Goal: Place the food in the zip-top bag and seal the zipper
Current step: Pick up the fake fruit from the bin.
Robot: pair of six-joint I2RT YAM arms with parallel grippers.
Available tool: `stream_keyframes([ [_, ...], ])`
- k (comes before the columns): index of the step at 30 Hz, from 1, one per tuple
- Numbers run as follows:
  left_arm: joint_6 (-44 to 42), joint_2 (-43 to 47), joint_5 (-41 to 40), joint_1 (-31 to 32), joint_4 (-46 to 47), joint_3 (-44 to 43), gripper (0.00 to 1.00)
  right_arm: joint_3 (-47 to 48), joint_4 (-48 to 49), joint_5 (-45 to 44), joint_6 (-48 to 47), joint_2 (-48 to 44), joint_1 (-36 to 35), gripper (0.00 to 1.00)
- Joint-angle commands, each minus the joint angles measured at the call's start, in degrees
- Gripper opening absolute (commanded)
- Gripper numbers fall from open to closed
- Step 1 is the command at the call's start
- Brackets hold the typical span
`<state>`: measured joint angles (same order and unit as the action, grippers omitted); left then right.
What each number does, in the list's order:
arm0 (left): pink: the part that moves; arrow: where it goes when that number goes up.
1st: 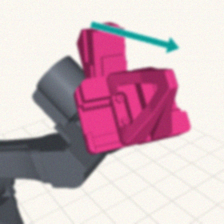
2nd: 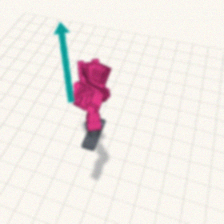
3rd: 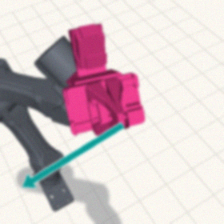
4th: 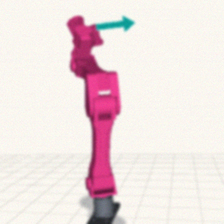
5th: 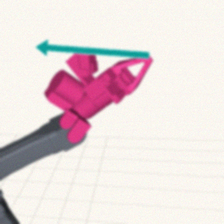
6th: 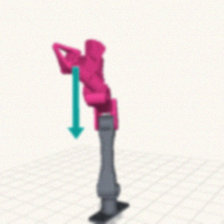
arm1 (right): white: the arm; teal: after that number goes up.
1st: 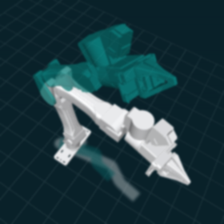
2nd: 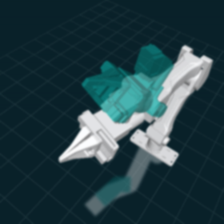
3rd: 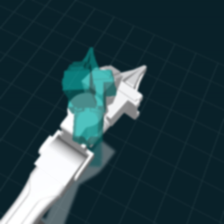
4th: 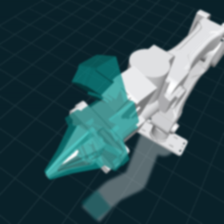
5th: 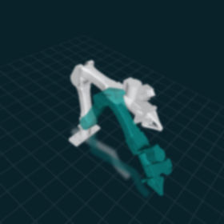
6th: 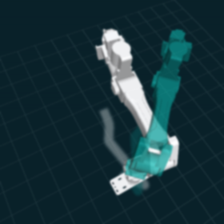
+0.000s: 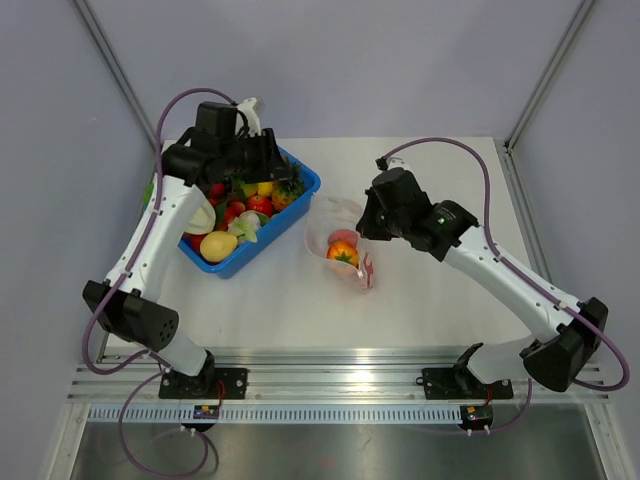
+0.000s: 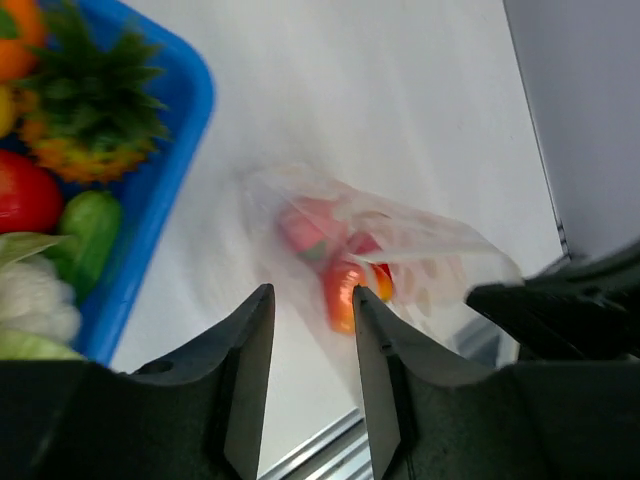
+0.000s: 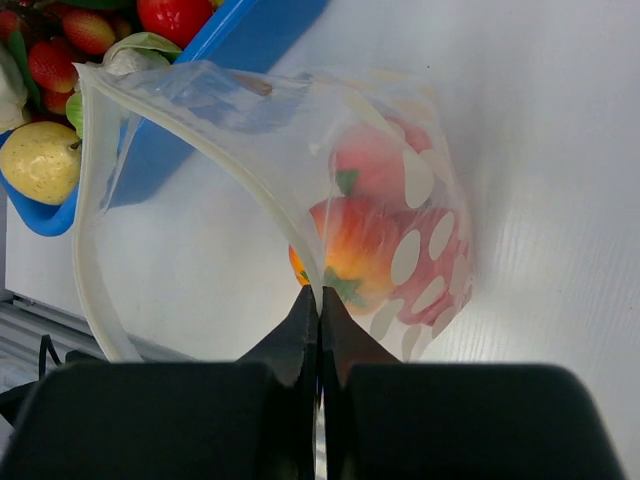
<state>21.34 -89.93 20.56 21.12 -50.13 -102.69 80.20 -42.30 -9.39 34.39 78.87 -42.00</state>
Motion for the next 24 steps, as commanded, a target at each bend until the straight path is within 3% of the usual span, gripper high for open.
stream_keyframes([
  [1, -0.33, 2.75, -6.46, -4.15, -0.05, -0.31, 0.46, -2.67, 3.72, 1.04, 1.03, -4.33, 0.07, 0.0],
  [4, -2.61, 0.12, -16.11, -5.04, -3.83, -2.42, 0.57, -3.82, 3.9, 1.65, 1.29, -2.86, 0.07, 0.0],
  [6, -3.5, -2.61, -20.27, -5.04, -6.54, -4.88, 0.57, -4.18, 4.33, 2.88, 1.55, -2.23, 0.07, 0.0],
  [9, -5.6, -5.94, -35.18, -5.04, -8.92, -5.85, 0.62, -4.62, 5.04, 3.24, 1.64, -2.41, 0.08, 0.0],
  [12, -6.75, -9.28, -42.76, -5.04, -10.95, -4.54, 0.79, -4.44, 4.69, 2.1, 1.38, -3.02, 0.08, 0.0],
  [15, -7.63, -10.79, -44.46, -5.04, -9.2, -1.64, 0.92, -4.27, 4.42, 1.92, 1.29, -2.76, 0.07, 0.0],
  [17, -7.28, -11.14, -44.37, -4.87, -8.15, 0.21, 0.92, -4.09, 4.6, 2.35, 1.2, -2.32, 0.16, 0.0],
  [20, -7.81, -11.49, -46.74, -4.52, -6.48, 1.88, 0.85, -3.83, 4.77, 2.79, 1.38, -1.88, 0.07, 0.0],
  [24, -9.3, -13.51, -48.86, -4.6, -6.03, 2.24, 0.68, -3.65, 4.86, 2.62, 1.38, -1.79, 0.07, 0.0],
])
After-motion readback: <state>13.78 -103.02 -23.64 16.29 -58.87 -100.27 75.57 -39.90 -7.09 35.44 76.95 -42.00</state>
